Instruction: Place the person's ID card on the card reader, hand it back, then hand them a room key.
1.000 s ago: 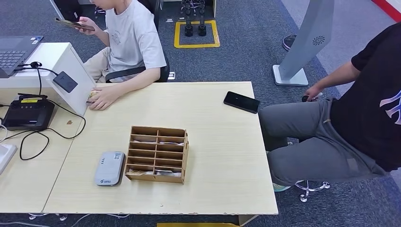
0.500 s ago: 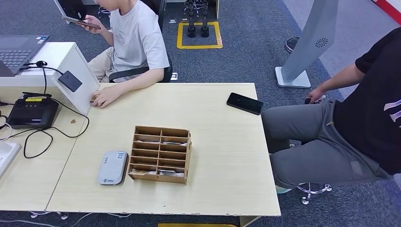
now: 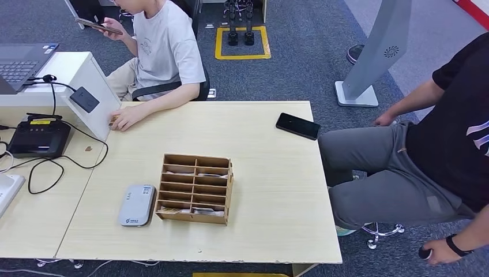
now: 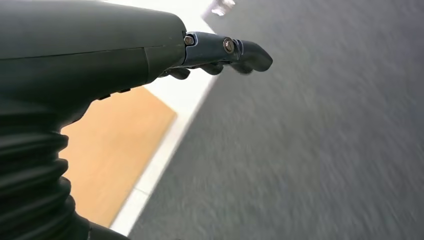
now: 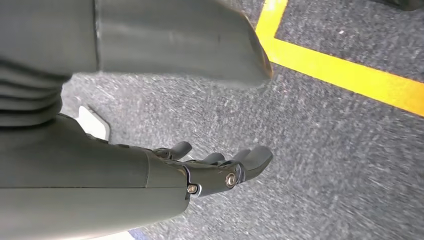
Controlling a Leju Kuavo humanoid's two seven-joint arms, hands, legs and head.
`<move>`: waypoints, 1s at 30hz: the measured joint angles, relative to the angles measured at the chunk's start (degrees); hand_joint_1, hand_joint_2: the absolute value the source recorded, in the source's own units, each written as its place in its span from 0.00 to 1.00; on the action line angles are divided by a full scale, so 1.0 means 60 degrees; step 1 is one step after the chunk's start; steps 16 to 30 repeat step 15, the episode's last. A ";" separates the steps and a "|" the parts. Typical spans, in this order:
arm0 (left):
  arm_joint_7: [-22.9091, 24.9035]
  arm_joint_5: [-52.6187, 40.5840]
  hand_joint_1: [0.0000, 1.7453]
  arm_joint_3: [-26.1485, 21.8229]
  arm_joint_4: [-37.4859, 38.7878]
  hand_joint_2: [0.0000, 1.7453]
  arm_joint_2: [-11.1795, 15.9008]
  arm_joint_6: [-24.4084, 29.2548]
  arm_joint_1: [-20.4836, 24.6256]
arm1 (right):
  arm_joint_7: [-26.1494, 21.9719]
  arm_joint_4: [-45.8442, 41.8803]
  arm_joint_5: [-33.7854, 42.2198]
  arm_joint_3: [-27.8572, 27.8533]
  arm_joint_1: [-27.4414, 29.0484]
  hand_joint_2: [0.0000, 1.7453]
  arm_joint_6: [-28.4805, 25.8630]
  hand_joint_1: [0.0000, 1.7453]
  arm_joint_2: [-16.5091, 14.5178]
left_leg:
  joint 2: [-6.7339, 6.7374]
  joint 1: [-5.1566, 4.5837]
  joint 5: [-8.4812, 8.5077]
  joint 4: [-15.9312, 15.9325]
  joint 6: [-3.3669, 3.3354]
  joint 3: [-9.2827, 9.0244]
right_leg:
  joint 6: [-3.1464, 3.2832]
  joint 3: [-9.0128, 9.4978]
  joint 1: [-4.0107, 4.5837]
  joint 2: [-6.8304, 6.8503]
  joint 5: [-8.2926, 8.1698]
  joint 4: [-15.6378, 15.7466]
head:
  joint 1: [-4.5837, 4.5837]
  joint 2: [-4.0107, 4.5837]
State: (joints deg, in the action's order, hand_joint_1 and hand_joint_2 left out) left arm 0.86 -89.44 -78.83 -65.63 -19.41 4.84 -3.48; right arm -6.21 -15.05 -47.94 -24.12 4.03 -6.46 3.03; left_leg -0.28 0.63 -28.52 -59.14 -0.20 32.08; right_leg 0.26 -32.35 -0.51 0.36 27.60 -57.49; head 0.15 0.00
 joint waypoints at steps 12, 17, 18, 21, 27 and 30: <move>-0.0002 -0.0004 0.00 0.1376 0.3360 1.00 0.0629 0.1263 0.0072 | 0.0128 -0.0179 -0.0115 -0.0203 0.0067 1.00 0.0133 0.00 -0.0094 | 0.0015 0.0001 -0.0002 0.0001 -0.0002 -0.0003 | 0.0000 0.0010 0.0001 -0.0014 -0.0002 -0.0001 | -0.0004 0.0000; -0.0003 -0.0005 0.00 0.1426 0.3561 1.00 0.0697 0.1267 0.0073 | 0.0128 -0.0205 -0.0115 -0.0207 0.0067 1.00 0.0137 0.00 -0.0096 | 0.0015 0.0002 -0.0002 0.0001 -0.0003 -0.0002 | -0.0001 0.0010 0.0001 -0.0015 -0.0001 -0.0001 | -0.0004 0.0000; -0.0003 -0.0005 0.00 0.1426 0.3561 1.00 0.0697 0.1267 0.0073 | 0.0128 -0.0205 -0.0115 -0.0207 0.0067 1.00 0.0137 0.00 -0.0096 | 0.0015 0.0002 -0.0002 0.0001 -0.0003 -0.0002 | -0.0001 0.0010 0.0001 -0.0015 -0.0001 -0.0001 | -0.0004 0.0000; -0.0003 -0.0005 0.00 0.1426 0.3561 1.00 0.0697 0.1267 0.0073 | 0.0128 -0.0205 -0.0115 -0.0207 0.0067 1.00 0.0137 0.00 -0.0096 | 0.0015 0.0002 -0.0002 0.0001 -0.0003 -0.0002 | -0.0001 0.0010 0.0001 -0.0015 -0.0001 -0.0001 | -0.0004 0.0000; -0.0003 -0.0005 0.00 0.1426 0.3561 1.00 0.0697 0.1267 0.0073 | 0.0128 -0.0205 -0.0115 -0.0207 0.0067 1.00 0.0137 0.00 -0.0096 | 0.0015 0.0002 -0.0002 0.0001 -0.0003 -0.0002 | -0.0001 0.0010 0.0001 -0.0015 -0.0001 -0.0001 | -0.0004 0.0000; -0.0003 -0.0005 0.00 0.1426 0.3561 1.00 0.0697 0.1267 0.0073 | 0.0128 -0.0205 -0.0115 -0.0207 0.0067 1.00 0.0137 0.00 -0.0096 | 0.0015 0.0002 -0.0002 0.0001 -0.0003 -0.0002 | -0.0001 0.0010 0.0001 -0.0015 -0.0001 -0.0001 | -0.0004 0.0000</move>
